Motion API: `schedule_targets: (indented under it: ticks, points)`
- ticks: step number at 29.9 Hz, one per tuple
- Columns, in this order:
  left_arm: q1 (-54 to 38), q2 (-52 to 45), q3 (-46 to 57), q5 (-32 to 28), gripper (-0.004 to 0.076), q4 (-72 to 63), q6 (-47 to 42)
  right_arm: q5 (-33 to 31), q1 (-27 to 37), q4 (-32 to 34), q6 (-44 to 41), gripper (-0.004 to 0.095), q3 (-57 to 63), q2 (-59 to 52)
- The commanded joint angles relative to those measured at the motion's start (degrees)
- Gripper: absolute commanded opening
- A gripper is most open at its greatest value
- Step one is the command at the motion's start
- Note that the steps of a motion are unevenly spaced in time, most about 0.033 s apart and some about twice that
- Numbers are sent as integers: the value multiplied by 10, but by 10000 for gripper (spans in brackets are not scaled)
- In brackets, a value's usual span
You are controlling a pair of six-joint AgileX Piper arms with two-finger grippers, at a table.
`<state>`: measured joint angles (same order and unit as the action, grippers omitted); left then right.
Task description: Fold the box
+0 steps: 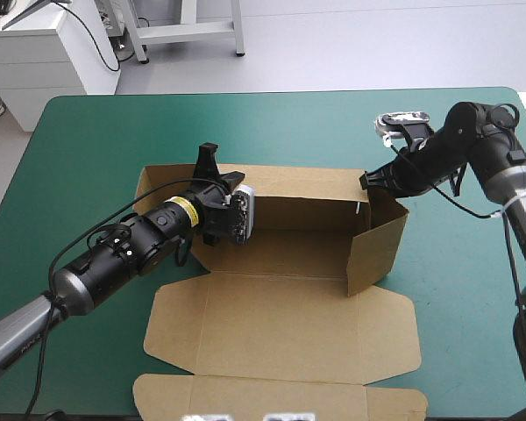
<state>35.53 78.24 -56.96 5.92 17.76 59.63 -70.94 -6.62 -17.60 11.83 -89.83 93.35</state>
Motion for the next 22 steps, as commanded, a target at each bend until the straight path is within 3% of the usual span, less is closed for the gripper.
schedule_targets:
  ticks: [1, 4, 12, 18, 22]
  points:
    - [-4, -14, -11, 16, -8, -4, -5, -4, -1, -30, 32, -15, 23, -49]
    - [-4, -14, -11, 16, -8, -2, -5, 13, -1, -68, 67, -15, 58, -71]
    - [-4, -14, -11, 16, -8, 1, -5, 131, -1, -147, 173, -15, 186, -169]
    - [-3, -14, -11, 25, -8, 17, -5, 256, -1, -151, 243, -15, 307, -252]
    - [-3, -14, -11, 44, -8, 17, -5, 339, -1, -199, 334, -15, 390, -289]
